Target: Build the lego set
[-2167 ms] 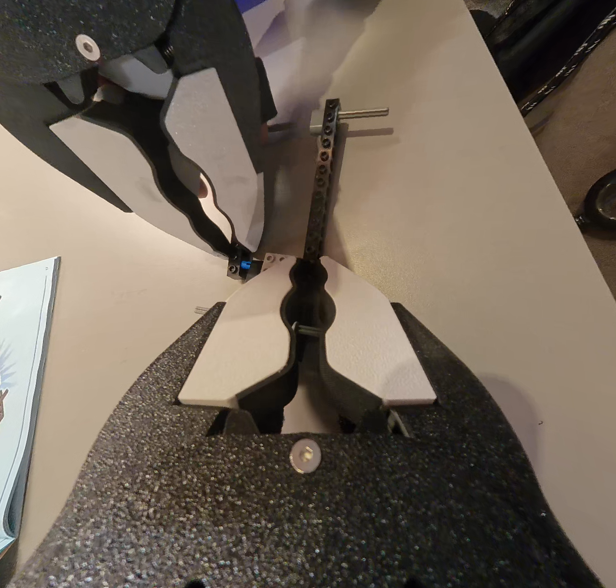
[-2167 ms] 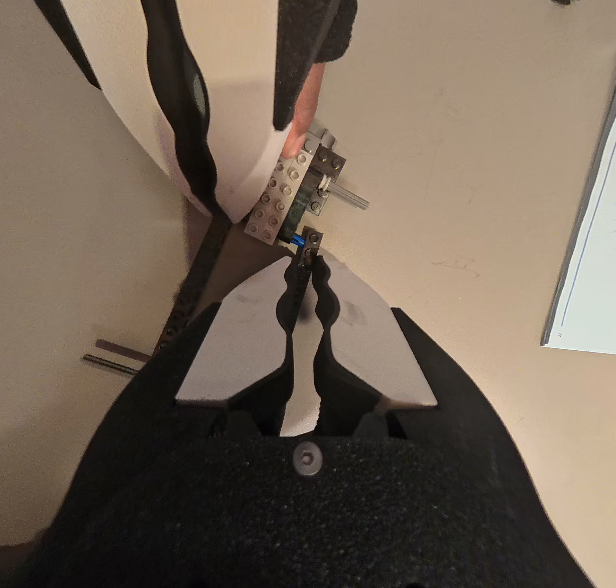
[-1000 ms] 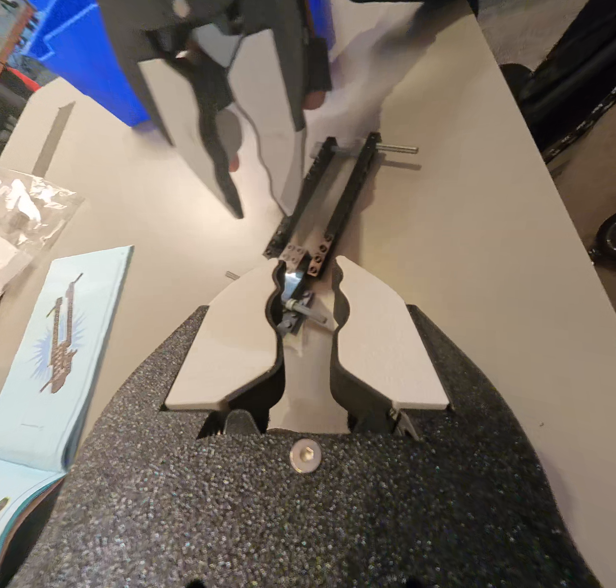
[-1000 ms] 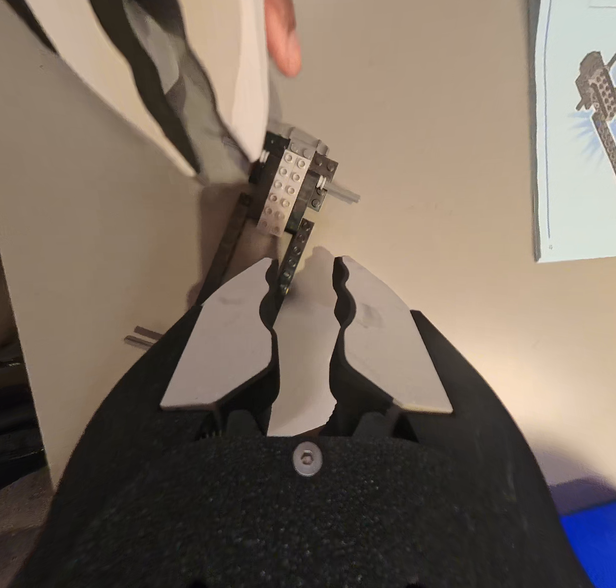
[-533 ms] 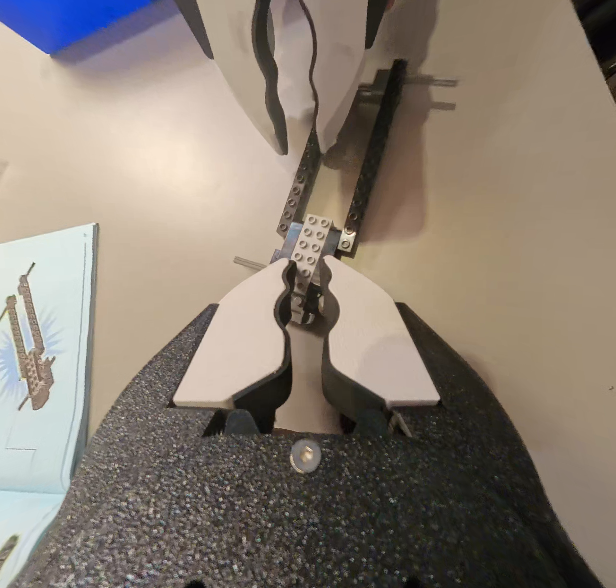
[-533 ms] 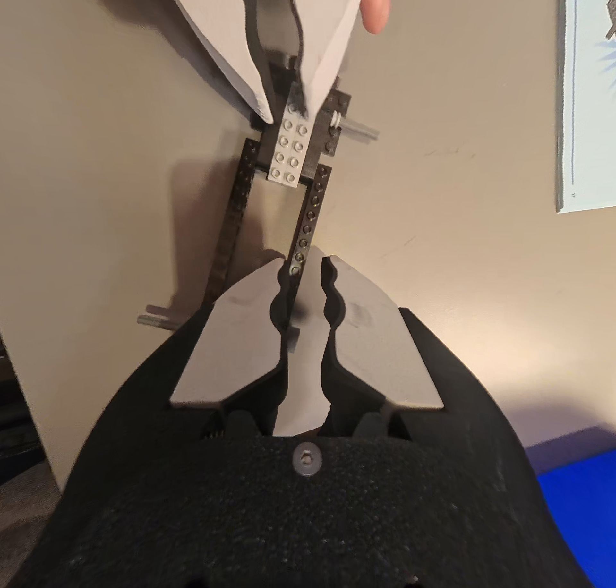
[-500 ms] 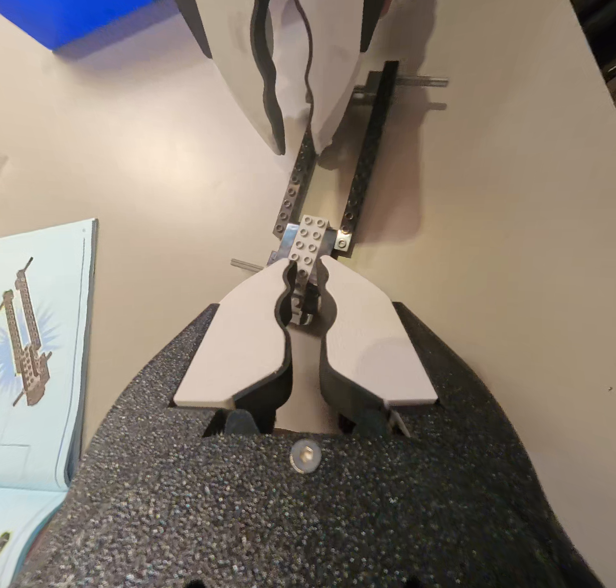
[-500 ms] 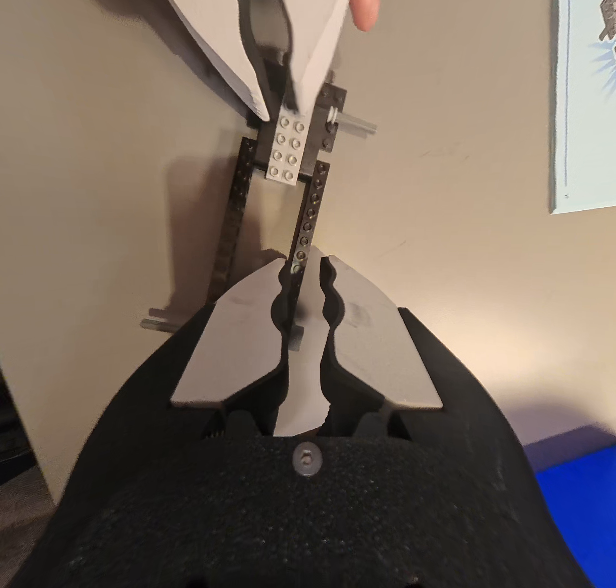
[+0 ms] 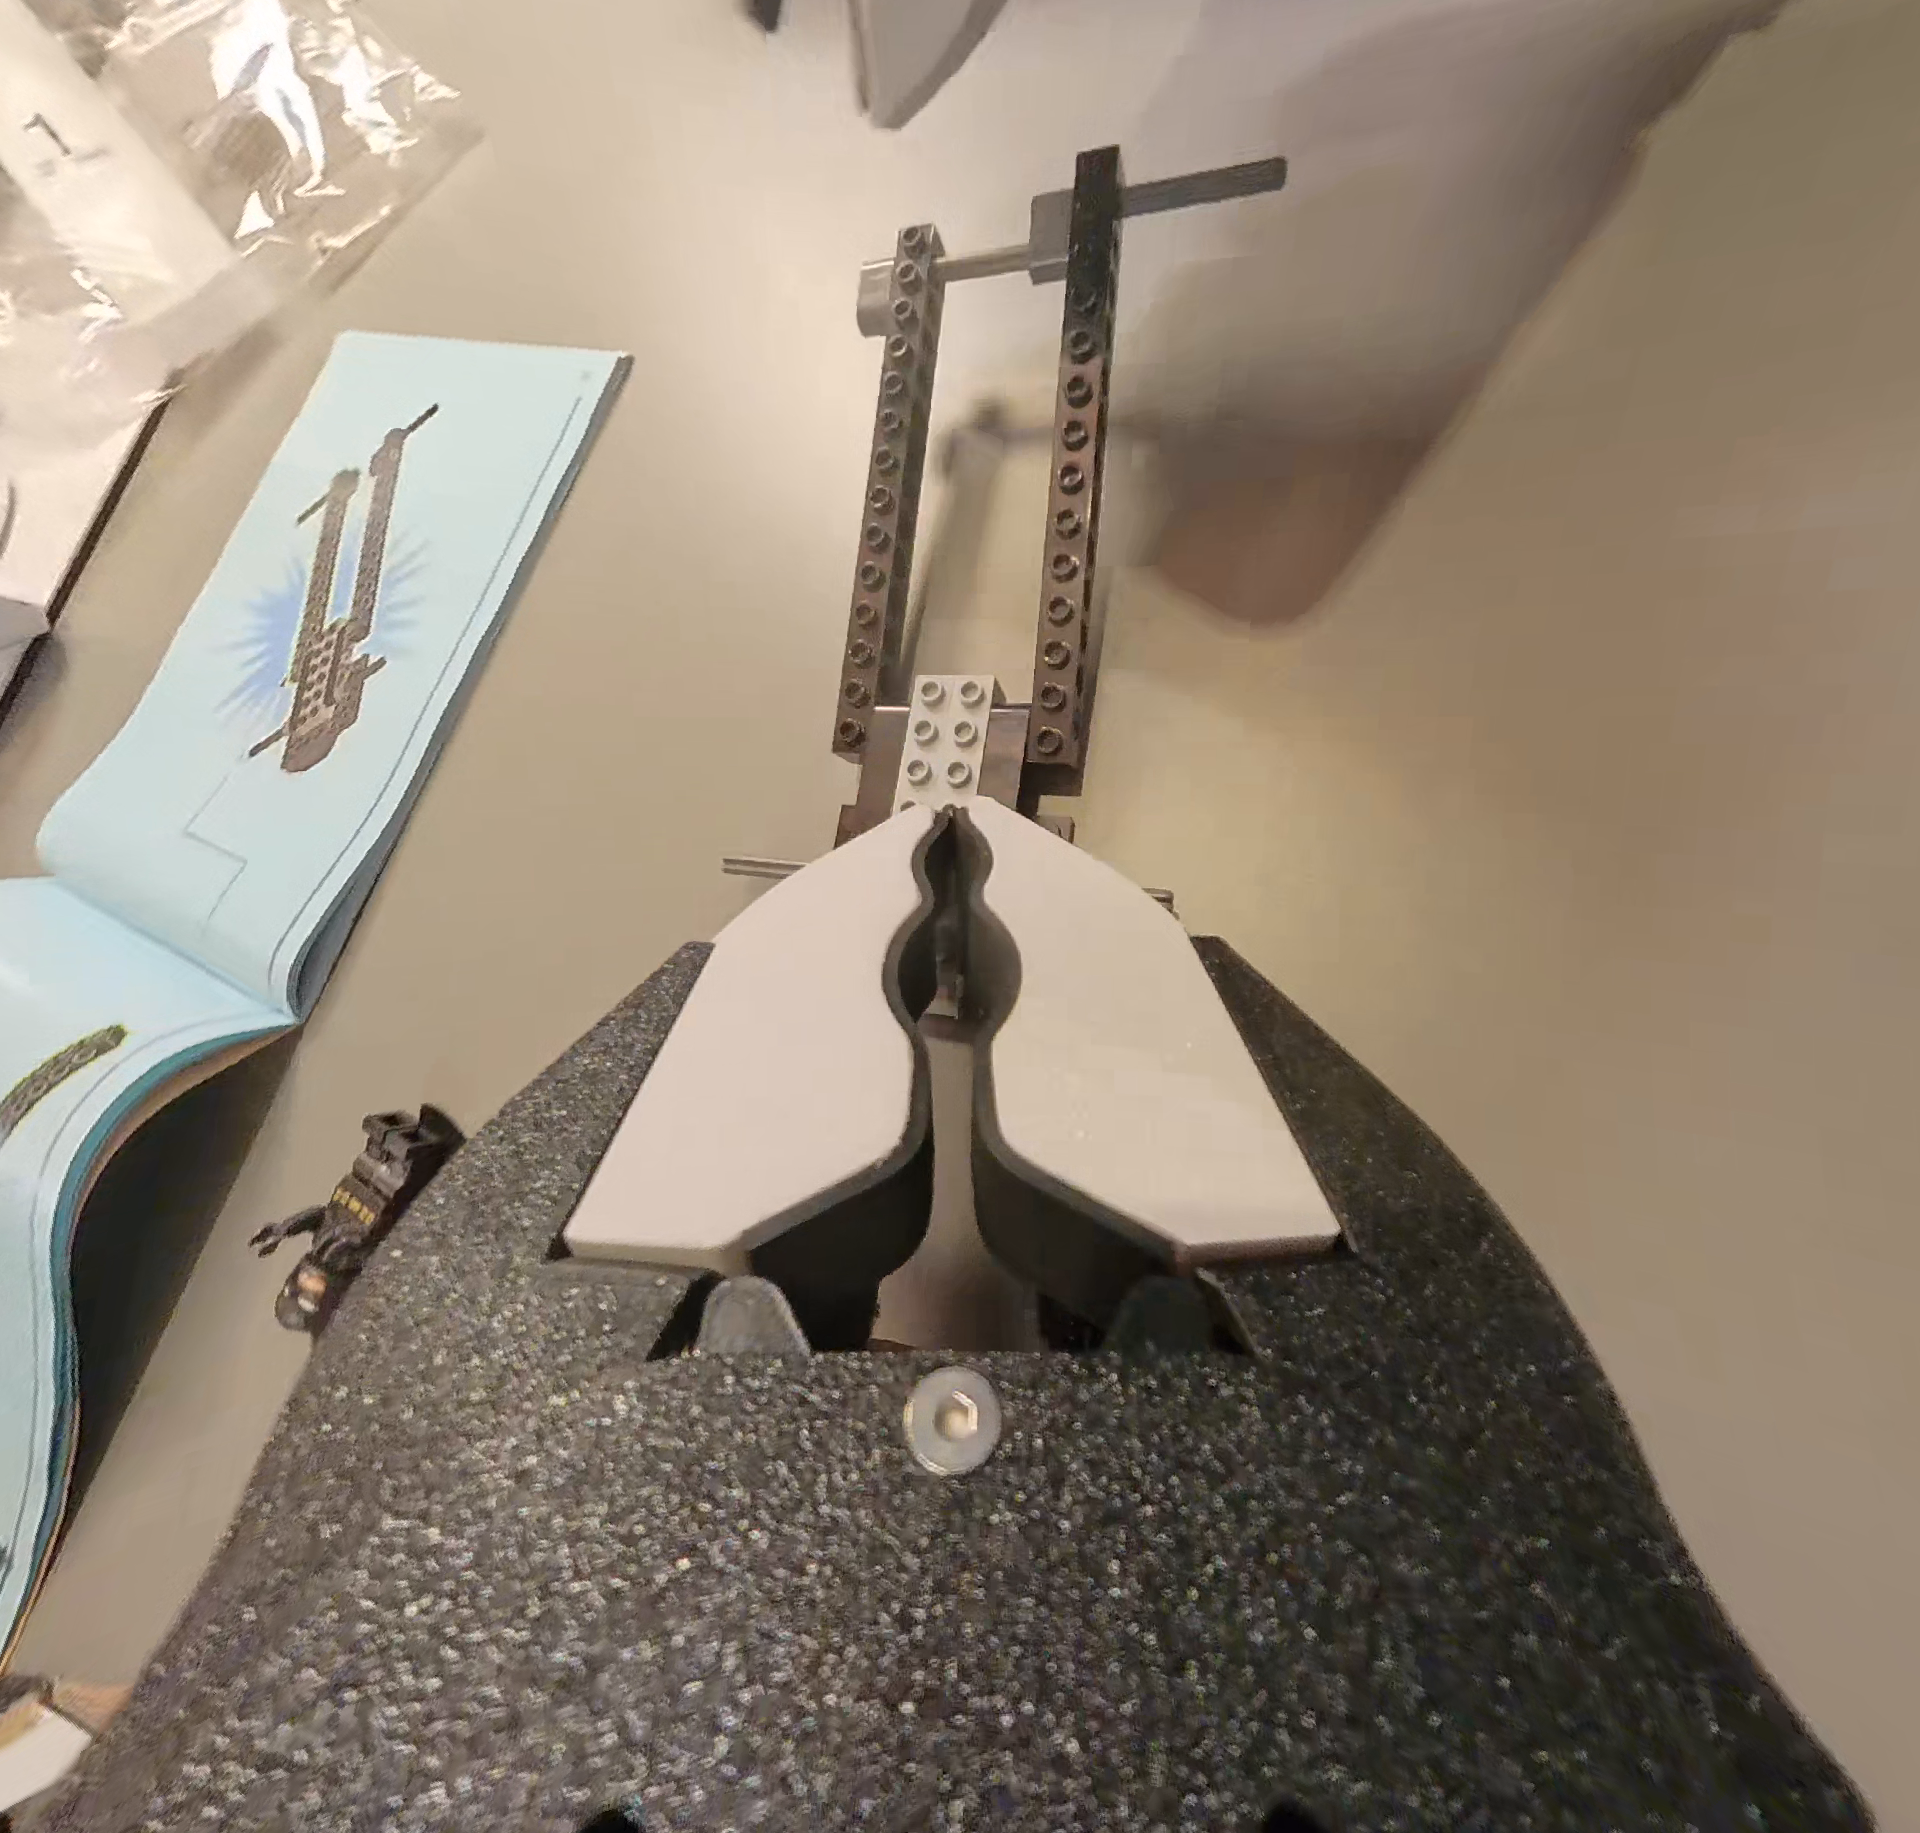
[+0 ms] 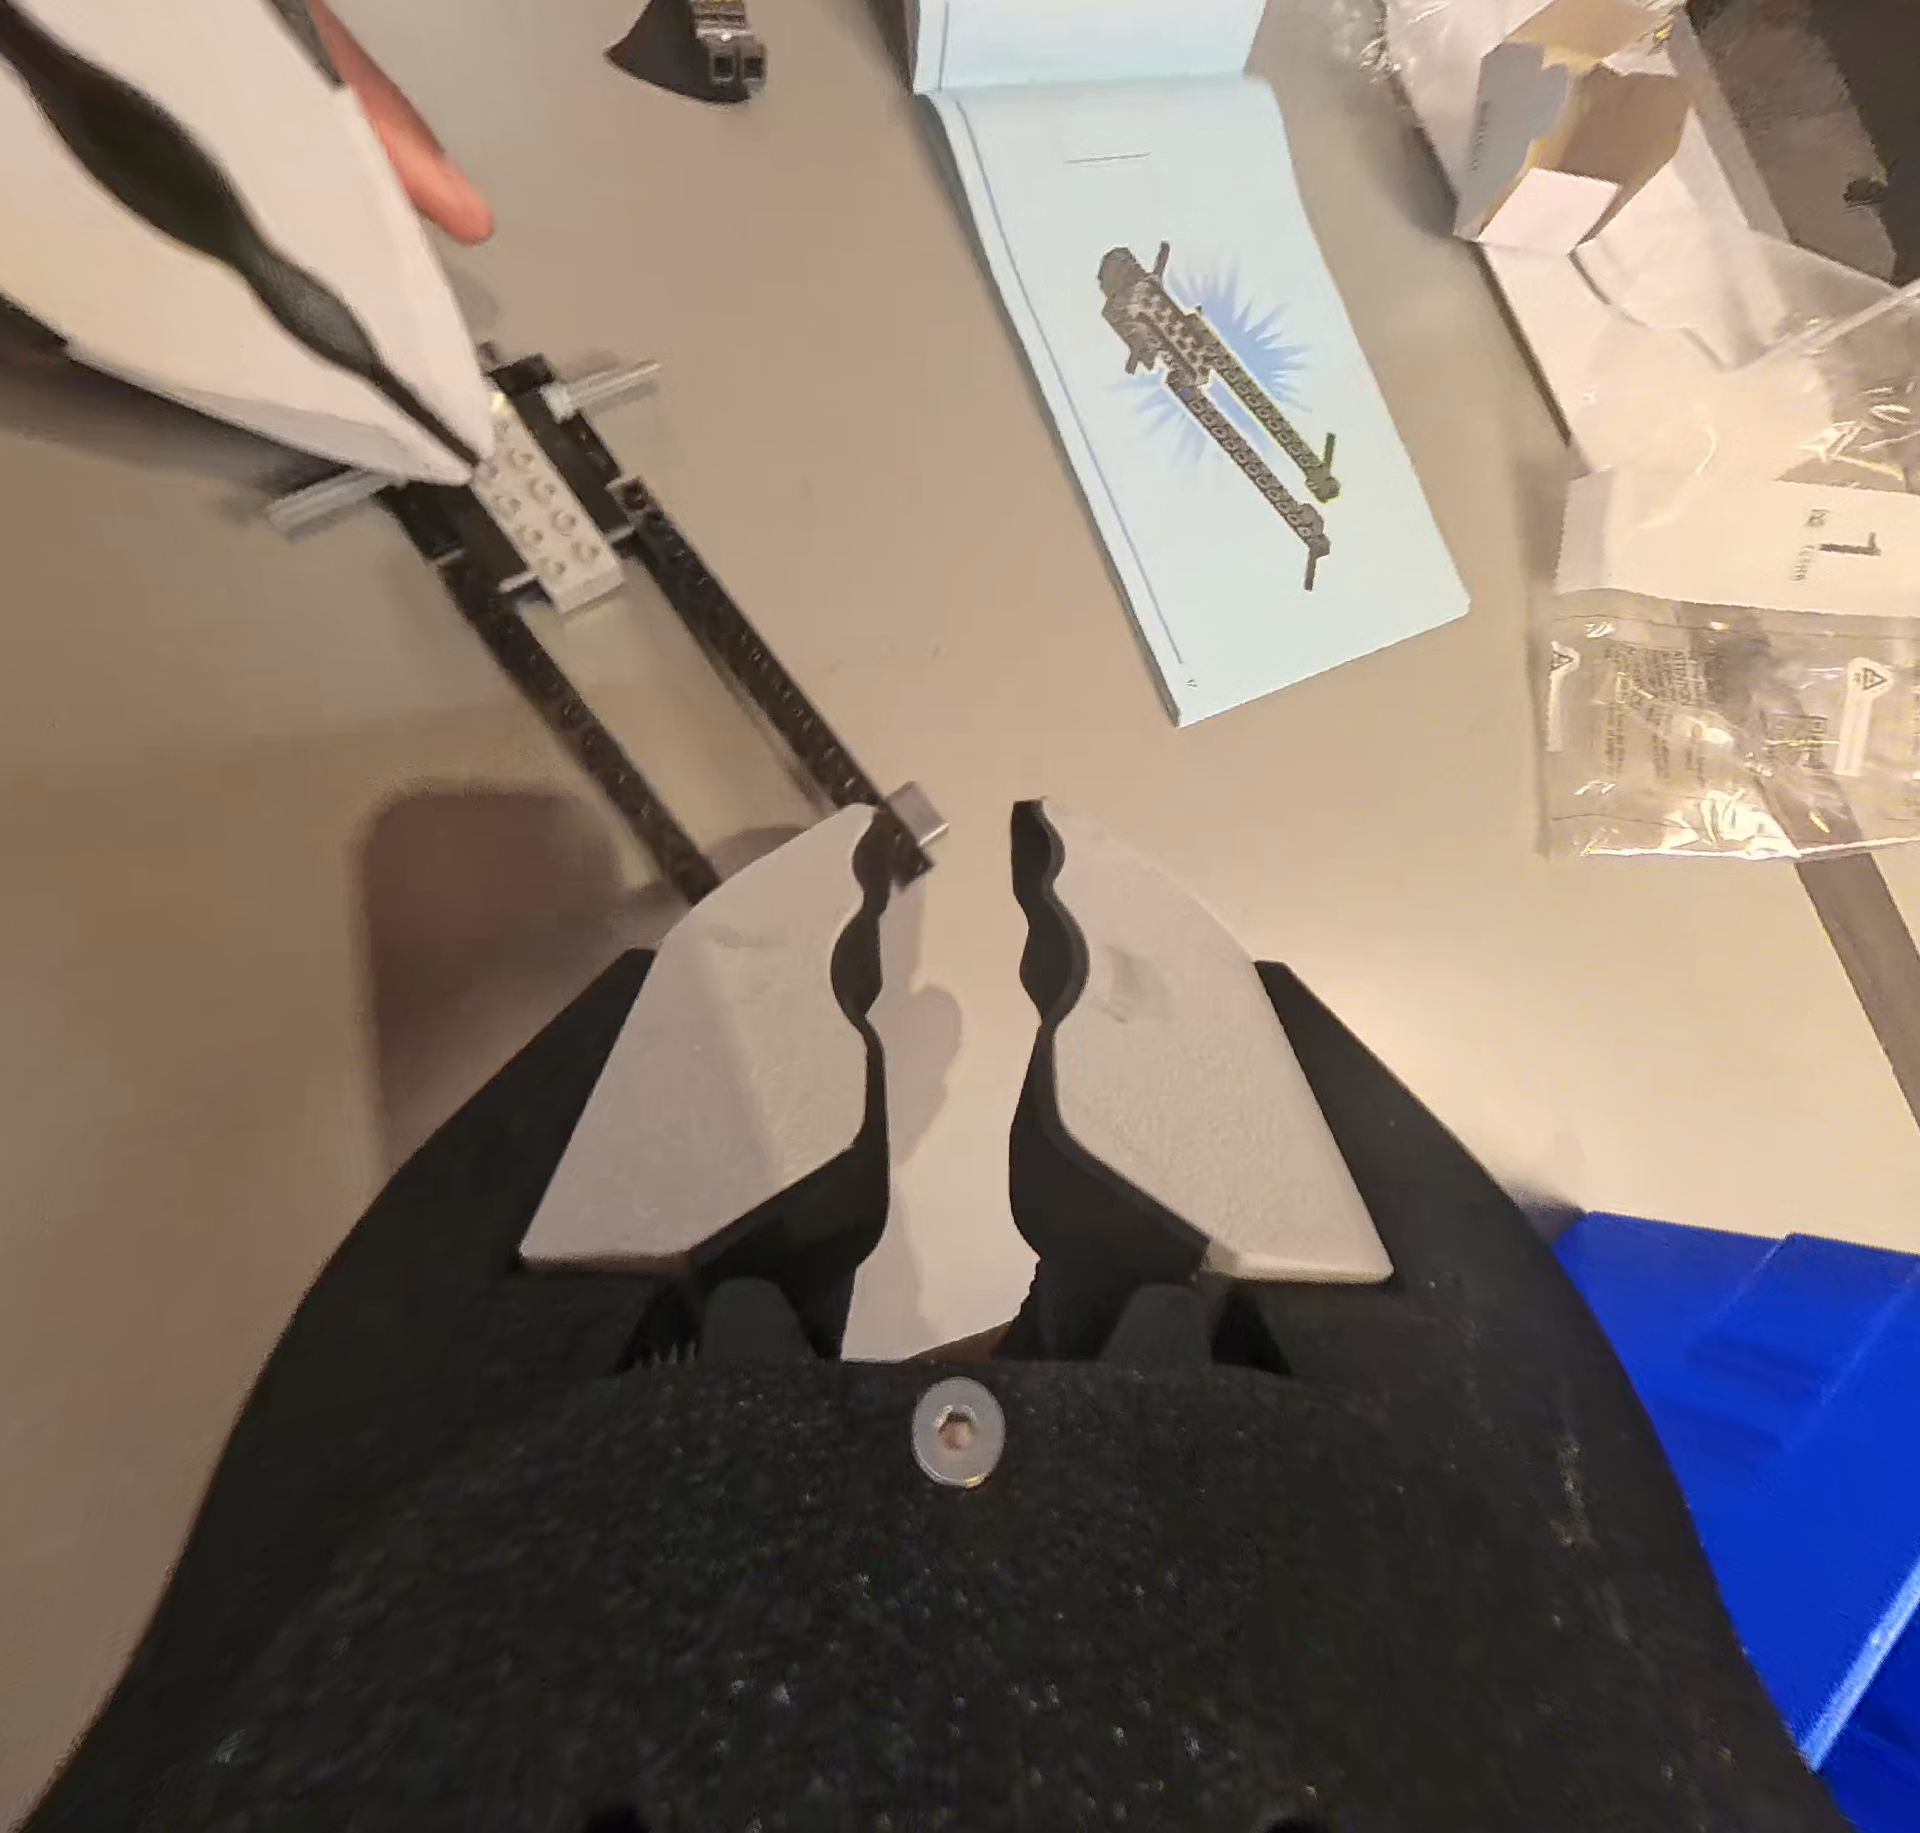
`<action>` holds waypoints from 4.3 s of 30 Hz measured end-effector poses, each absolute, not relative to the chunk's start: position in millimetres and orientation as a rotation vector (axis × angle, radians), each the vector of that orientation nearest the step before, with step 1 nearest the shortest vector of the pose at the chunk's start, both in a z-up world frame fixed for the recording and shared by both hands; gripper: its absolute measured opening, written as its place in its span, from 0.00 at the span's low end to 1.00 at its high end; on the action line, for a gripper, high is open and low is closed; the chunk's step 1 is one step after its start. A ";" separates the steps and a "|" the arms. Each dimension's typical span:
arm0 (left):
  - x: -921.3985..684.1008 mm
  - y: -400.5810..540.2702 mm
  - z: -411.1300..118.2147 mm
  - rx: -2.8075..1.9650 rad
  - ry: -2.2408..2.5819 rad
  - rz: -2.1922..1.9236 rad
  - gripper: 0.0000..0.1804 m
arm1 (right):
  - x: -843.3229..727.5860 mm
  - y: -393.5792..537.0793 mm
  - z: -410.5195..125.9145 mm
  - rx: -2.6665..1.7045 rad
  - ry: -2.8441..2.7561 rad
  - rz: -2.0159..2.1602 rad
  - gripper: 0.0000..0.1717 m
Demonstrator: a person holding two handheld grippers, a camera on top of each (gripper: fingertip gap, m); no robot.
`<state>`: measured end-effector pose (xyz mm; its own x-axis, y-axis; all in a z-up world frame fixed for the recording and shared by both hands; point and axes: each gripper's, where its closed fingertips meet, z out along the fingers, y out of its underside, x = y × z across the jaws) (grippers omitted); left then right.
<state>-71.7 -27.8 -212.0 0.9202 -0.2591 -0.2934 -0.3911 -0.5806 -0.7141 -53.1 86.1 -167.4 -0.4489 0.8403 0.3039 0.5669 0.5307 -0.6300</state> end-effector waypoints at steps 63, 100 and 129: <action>-84.8 -27.0 -211.1 -2.403 0.621 0.018 0.22 | -94.6 6.5 -215.6 -0.566 -2.697 0.531 0.09; -52.7 -35.4 -221.9 -2.223 0.934 -0.190 0.19 | -132.0 38.9 -225.9 -1.050 -2.478 0.575 0.05; -54.9 -52.9 -208.2 -2.148 0.922 -0.180 0.19 | -48.2 59.1 -208.5 -0.610 -2.733 0.440 0.08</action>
<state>-54.9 -52.9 -208.2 0.7272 -0.6671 -0.1616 -0.5569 -0.4358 -0.7070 -48.2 59.1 -208.5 -0.8626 0.4524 0.2264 0.3586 0.8624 -0.3573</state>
